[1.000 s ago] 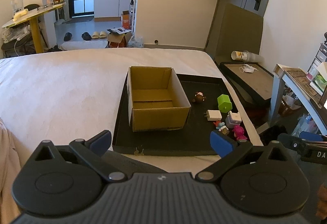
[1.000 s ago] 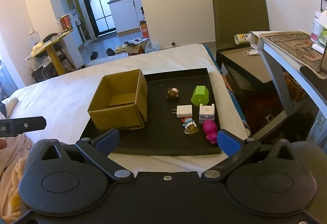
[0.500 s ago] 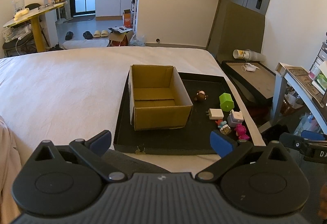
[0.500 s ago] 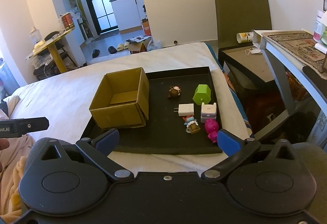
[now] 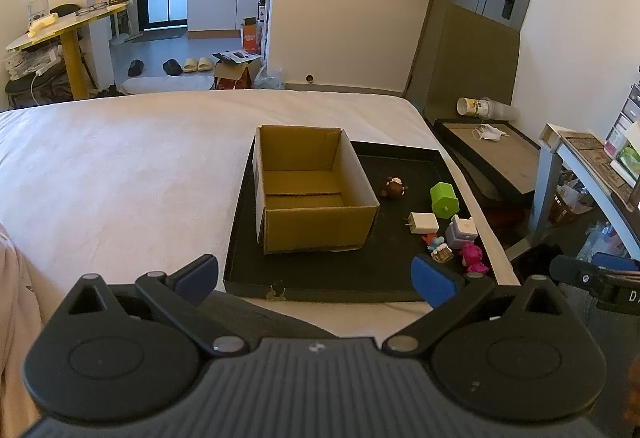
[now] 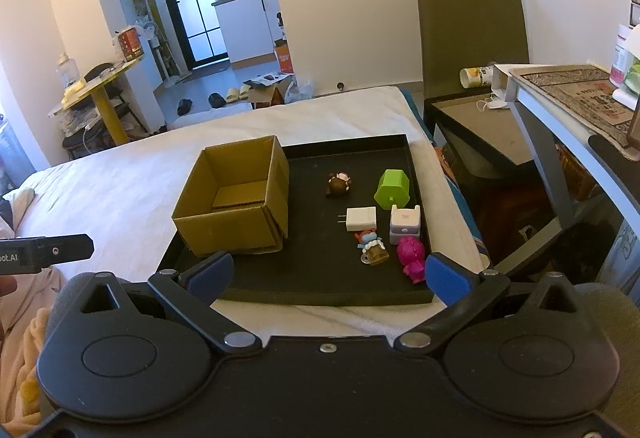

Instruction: Organize rigid objects

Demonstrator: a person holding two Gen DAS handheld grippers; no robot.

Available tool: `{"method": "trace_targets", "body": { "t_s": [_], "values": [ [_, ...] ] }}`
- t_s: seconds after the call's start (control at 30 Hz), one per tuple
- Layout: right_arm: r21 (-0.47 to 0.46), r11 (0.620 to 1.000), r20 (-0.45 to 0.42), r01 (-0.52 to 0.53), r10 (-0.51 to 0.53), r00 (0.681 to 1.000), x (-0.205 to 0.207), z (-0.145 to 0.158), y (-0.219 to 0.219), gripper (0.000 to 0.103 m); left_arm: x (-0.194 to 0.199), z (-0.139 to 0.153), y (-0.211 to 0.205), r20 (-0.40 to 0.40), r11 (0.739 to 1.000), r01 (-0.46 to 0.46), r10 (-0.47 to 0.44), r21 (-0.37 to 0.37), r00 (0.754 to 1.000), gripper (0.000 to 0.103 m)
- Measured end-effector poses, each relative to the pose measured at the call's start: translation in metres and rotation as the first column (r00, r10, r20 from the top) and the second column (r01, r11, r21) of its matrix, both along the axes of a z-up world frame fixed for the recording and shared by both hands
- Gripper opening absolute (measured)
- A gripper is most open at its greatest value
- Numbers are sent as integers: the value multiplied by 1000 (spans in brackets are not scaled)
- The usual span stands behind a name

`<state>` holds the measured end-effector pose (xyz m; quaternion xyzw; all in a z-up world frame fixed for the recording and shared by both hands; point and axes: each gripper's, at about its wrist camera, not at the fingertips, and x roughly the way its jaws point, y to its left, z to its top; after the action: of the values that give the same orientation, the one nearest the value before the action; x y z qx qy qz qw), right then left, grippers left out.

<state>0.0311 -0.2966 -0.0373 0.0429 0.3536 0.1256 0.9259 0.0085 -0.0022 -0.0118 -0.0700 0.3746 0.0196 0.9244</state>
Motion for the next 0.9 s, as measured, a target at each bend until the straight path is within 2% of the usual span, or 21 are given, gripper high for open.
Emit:
{"method": "trace_targets", "body": {
  "t_s": [0.9],
  "values": [
    [-11, 1000, -8, -1, 1, 1000, 4, 0, 3, 103, 6, -3, 5, -15, 1000, -11, 11, 1, 1000, 102]
  ]
}}
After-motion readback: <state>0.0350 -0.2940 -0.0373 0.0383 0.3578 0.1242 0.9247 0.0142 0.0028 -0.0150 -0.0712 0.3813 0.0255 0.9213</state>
